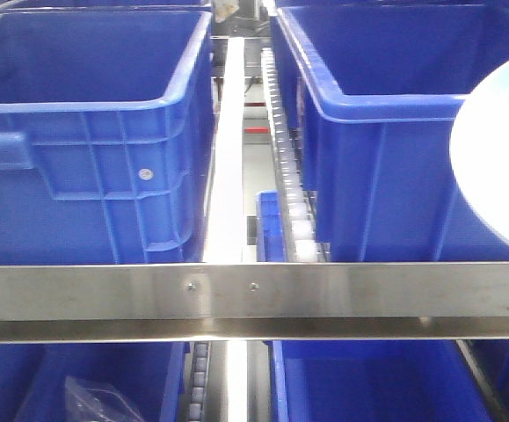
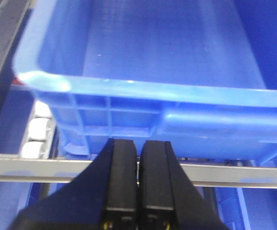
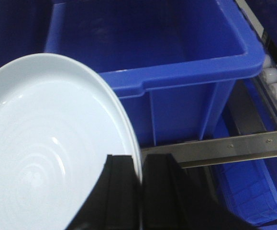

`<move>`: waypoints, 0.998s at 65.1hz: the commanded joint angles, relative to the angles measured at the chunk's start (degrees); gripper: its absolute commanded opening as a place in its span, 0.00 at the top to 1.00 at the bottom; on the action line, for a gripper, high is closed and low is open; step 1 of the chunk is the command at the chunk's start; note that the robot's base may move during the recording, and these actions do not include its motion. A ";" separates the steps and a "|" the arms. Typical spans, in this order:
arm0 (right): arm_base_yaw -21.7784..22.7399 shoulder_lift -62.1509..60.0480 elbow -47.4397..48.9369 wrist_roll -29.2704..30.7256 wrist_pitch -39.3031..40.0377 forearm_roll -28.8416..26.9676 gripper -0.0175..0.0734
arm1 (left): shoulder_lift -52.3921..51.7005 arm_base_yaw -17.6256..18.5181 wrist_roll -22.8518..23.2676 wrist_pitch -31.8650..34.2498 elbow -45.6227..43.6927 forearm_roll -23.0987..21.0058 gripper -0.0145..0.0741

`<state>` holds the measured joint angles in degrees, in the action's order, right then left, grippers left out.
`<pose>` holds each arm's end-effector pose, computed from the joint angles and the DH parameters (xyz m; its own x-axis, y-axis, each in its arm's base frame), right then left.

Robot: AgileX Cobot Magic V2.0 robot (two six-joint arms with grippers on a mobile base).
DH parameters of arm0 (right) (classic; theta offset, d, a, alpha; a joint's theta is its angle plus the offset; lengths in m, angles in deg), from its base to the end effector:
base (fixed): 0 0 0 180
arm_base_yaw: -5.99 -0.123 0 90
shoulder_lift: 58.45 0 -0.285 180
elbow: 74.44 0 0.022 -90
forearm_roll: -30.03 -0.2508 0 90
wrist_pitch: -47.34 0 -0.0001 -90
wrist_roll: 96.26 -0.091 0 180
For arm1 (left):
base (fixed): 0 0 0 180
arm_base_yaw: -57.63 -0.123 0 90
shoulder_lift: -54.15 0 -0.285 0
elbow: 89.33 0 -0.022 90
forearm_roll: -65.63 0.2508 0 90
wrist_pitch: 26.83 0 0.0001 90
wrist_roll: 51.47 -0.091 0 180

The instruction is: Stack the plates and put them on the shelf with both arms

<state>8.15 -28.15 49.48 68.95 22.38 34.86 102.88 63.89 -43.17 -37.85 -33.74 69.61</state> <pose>0.0874 -0.0065 0.2715 -0.3436 0.1937 -0.9189 0.1351 0.9785 0.1557 0.1420 -0.0144 0.2575 -0.4312 -0.0298 -0.9018 0.0643 0.9959 -0.0636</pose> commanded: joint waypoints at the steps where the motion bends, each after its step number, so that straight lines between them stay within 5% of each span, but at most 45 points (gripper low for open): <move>1: 0.32 0.18 1.65 0.19 5.95 0.40 0.75 | 0.07 -0.07 0.28 4.60 -1.59 -0.14 0.74; 65: 0.32 0.18 1.65 0.19 5.95 0.40 0.75 | 0.07 -0.07 0.28 4.60 -1.59 -0.14 0.74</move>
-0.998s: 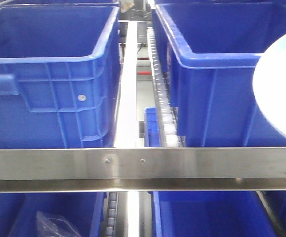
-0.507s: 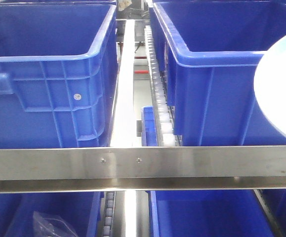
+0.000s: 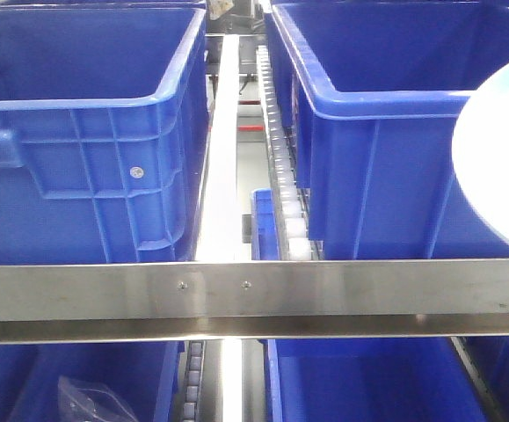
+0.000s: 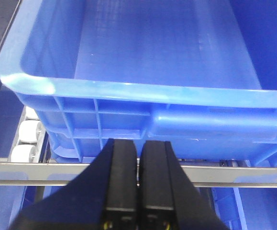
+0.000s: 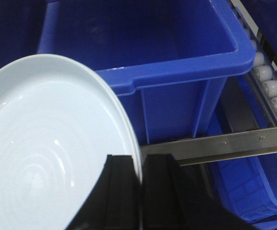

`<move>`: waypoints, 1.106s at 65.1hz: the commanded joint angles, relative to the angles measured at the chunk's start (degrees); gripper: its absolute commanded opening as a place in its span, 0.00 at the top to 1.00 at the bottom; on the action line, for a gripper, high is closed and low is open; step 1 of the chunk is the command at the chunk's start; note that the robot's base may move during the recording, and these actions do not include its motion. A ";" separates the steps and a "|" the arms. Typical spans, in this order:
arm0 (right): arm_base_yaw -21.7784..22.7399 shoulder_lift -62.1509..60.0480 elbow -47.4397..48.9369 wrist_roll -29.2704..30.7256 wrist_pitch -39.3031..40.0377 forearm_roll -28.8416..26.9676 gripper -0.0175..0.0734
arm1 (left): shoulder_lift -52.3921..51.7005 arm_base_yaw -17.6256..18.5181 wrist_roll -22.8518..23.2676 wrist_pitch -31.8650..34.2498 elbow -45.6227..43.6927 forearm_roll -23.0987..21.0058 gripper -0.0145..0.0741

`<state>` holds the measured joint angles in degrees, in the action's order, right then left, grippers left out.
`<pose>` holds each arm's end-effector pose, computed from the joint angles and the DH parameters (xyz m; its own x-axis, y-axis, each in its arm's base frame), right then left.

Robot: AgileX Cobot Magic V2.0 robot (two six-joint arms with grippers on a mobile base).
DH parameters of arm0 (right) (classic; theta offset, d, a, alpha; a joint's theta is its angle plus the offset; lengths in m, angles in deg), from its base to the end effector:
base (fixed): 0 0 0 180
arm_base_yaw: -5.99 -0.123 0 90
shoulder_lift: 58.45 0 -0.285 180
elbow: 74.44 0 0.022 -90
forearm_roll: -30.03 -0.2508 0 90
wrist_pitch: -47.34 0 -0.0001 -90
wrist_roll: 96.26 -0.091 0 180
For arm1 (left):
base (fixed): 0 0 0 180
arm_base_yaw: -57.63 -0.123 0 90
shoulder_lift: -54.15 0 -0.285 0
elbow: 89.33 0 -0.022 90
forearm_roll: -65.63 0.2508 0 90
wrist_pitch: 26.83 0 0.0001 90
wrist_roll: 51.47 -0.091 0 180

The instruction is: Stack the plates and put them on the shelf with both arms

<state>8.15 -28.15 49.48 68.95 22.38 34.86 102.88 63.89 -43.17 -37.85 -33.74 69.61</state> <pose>0.0874 -0.0065 0.2715 -0.3436 0.1937 -0.9189 0.1351 0.9785 0.1557 0.1420 -0.0144 0.2575 -0.4312 -0.0298 -0.9018 0.0643 0.9959 -0.0636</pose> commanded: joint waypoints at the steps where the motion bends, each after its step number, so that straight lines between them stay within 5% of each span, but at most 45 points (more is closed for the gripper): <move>1: 0.32 0.18 1.65 0.19 5.95 0.40 0.75 | 0.07 -0.07 0.28 4.60 -1.59 -0.14 0.74; 31: 0.49 4.60 3.16 0.19 8.59 0.22 0.75 | 0.07 -0.07 0.28 4.60 -1.59 -0.14 0.74; 72: 0.49 44.06 41.58 0.19 14.64 0.22 0.75 | 0.07 -0.07 0.28 4.60 -1.59 -0.14 0.74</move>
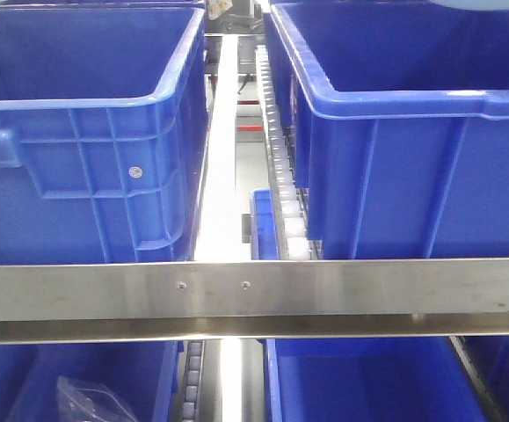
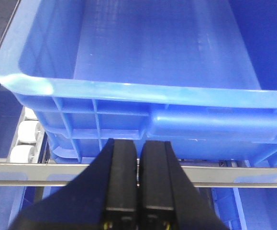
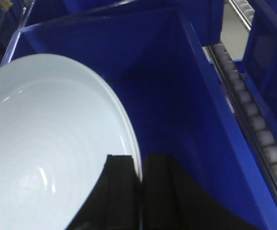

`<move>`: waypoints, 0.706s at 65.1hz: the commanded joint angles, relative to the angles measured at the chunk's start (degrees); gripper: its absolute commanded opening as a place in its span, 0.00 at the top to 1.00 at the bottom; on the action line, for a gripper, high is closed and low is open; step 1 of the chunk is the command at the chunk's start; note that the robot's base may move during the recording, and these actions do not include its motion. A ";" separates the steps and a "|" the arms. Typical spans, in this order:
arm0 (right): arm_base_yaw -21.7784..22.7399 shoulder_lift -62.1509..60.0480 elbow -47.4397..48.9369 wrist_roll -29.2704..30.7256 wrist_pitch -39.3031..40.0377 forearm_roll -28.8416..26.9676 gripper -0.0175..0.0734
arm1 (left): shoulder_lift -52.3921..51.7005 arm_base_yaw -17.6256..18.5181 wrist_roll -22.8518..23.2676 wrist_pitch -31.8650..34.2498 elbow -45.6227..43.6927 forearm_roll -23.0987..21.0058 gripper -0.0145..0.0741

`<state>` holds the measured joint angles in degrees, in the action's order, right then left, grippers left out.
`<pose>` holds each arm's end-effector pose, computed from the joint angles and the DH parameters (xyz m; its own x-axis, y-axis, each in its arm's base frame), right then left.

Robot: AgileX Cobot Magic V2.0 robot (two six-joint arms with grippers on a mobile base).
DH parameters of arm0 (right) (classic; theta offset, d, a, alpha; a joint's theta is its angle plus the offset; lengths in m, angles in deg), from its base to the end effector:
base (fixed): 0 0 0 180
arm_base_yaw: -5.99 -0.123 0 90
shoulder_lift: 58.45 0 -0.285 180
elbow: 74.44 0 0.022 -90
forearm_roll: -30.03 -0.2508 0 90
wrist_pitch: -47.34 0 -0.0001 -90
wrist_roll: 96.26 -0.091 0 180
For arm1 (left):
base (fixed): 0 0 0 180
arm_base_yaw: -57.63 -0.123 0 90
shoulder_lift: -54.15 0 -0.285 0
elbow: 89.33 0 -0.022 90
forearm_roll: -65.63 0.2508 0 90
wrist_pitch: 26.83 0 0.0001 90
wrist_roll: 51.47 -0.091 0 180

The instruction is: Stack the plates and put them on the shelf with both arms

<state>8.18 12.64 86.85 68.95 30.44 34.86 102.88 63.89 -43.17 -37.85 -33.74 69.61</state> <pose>0.2452 -0.0116 0.3893 -0.2708 0.1870 -0.9443 0.1112 0.9805 0.1622 0.1420 -0.0144 0.2575 -0.4312 -0.0298 -0.9018 0.0643 0.9959 -0.0636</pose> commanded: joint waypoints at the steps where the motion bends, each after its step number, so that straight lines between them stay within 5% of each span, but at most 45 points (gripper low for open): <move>1: 0.45 4.07 4.47 0.19 7.01 0.22 0.75 | 0.07 -0.07 0.28 4.60 -1.59 -0.14 0.74; 12: 0.45 12.29 5.80 0.19 11.46 0.50 0.71 | 0.07 -0.07 0.28 4.60 -1.59 -0.14 0.74; 21: 0.45 15.56 5.80 0.19 12.99 0.56 0.27 | 0.07 -0.07 0.28 4.60 -1.59 -0.14 0.74; 26: 0.45 15.64 5.75 0.19 12.87 0.56 0.14 | 0.07 -0.07 0.28 4.60 -1.59 -0.14 0.74; 38: 0.45 12.56 4.70 0.19 9.33 0.56 0.19 | 0.07 -0.07 0.28 4.60 -1.59 -0.14 0.74; 46: 0.45 5.43 -0.82 0.19 9.06 0.56 0.32 | 0.07 -0.07 0.28 4.60 -1.59 -0.14 0.74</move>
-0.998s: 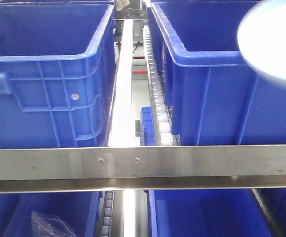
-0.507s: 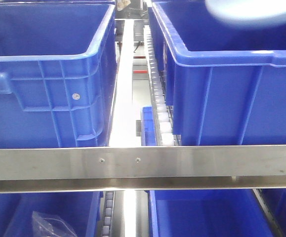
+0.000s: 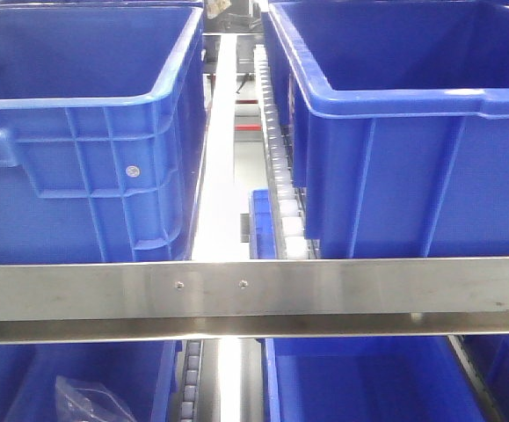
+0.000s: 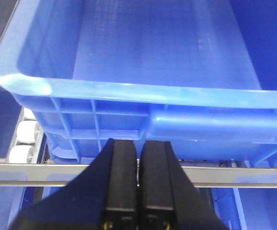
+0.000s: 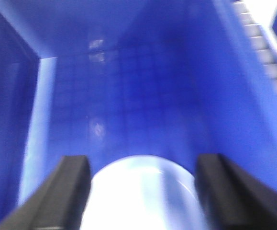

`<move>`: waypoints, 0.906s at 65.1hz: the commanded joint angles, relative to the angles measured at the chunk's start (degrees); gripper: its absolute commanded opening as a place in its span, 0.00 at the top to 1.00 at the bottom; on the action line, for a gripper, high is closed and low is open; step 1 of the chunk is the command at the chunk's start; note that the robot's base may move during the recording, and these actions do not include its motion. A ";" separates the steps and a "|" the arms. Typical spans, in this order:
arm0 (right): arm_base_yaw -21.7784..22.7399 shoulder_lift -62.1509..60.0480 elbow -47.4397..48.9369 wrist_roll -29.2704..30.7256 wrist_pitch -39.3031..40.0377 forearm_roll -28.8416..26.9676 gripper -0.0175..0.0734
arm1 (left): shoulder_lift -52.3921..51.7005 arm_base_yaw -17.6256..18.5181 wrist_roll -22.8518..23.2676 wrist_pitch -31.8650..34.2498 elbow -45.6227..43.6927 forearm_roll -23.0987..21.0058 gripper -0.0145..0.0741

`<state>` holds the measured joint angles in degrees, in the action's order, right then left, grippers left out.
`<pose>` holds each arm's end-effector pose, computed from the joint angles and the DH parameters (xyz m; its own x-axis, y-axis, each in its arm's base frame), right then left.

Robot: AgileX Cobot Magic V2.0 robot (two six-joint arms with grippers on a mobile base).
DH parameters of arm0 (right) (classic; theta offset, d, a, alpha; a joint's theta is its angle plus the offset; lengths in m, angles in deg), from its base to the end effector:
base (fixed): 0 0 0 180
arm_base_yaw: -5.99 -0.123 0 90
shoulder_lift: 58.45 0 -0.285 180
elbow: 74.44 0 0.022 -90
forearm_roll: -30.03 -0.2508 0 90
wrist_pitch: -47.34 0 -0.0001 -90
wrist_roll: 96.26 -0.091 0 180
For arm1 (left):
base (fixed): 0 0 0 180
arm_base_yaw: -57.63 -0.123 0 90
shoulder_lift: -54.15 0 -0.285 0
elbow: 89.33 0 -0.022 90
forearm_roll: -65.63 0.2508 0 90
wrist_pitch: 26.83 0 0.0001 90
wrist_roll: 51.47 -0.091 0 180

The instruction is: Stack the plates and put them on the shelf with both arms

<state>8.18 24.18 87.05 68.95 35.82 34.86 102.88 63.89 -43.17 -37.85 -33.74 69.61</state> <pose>0.2974 -0.0129 0.3437 -0.3691 0.1888 -0.9100 0.1200 0.9806 0.1548 0.1420 -0.0144 0.2575 -0.4312 -0.0298 -0.9018 0.0643 0.9959 -0.0636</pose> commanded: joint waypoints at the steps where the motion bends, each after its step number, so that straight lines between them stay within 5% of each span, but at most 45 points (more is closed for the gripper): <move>1: 0.45 -7.15 -1.93 0.19 3.73 0.56 0.35 | 0.07 -0.07 0.28 4.60 -1.59 -0.14 0.74; 11: 0.45 -21.44 -15.11 0.19 5.21 0.56 0.77 | 0.07 -0.07 0.28 4.60 -1.59 -0.14 0.74; 32: 0.41 -47.03 -36.12 0.19 12.06 0.56 0.76 | 0.07 -0.07 0.28 4.60 -1.59 -0.14 0.74; 59: 0.28 -52.44 -40.65 0.19 11.52 0.56 0.76 | 0.07 -0.07 0.28 4.60 -1.59 -0.14 0.74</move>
<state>8.18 -28.52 44.79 68.95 42.08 34.86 102.88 63.89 -43.17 -37.85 -33.74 69.61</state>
